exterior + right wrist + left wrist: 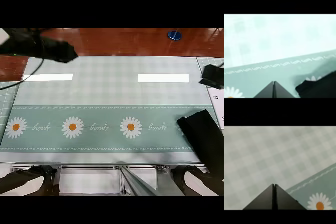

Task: Fold the shirts.

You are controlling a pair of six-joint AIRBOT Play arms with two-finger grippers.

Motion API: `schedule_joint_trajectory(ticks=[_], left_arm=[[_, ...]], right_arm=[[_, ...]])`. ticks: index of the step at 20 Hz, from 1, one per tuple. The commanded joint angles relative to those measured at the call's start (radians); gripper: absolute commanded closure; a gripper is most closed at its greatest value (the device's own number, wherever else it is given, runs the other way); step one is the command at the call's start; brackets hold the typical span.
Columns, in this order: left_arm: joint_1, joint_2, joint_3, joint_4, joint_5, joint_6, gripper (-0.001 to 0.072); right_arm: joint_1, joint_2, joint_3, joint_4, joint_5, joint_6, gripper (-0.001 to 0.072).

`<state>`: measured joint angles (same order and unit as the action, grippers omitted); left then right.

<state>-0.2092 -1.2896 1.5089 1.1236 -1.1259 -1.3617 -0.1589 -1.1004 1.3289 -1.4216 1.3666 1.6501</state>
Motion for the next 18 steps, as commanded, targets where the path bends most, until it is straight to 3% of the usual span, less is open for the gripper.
schedule_joint_trajectory(ticks=[1,6,18], left_arm=[[0.022,-0.047,-0.114,0.081,-0.055,-0.069,0.0682],[0.090,-0.050,-0.138,0.081,-0.053,-0.084,0.0682],[0.090,-0.061,-0.138,0.081,-0.053,-0.084,0.0682]], right_arm=[[0.206,-0.132,0.011,-0.200,-0.048,0.010,0.0691],[0.224,-0.186,0.011,-0.173,-0.088,0.033,0.0691],[0.224,-0.186,0.011,-0.177,-0.089,0.032,0.0691]])
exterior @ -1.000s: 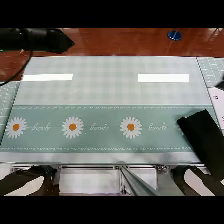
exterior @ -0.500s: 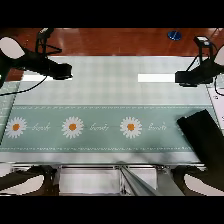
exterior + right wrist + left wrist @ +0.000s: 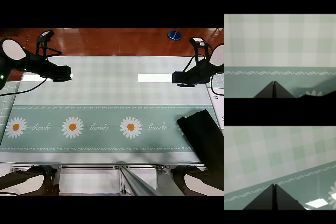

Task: Fold the shirts.

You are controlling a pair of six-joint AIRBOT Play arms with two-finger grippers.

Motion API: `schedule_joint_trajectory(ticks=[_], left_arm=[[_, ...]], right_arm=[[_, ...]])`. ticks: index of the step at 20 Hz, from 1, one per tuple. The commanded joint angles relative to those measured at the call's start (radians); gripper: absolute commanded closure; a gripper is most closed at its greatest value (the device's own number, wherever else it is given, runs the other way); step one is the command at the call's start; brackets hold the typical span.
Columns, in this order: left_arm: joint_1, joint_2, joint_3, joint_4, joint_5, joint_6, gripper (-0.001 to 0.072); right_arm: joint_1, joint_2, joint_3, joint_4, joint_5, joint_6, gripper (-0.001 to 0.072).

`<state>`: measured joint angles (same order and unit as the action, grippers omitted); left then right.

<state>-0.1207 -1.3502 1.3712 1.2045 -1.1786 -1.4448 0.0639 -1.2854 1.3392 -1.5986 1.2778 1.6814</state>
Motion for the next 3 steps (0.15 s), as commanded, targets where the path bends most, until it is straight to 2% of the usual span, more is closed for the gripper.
schedule_joint_trajectory(ticks=[1,3], left_arm=[[0.001,-0.001,0.000,0.000,-0.001,0.000,0.0682],[0.001,-0.001,0.000,0.000,-0.001,0.000,0.0682]], right_arm=[[0.001,-0.001,0.001,0.000,0.000,0.001,0.0691],[0.001,-0.001,0.001,0.000,0.000,0.001,0.0691]])
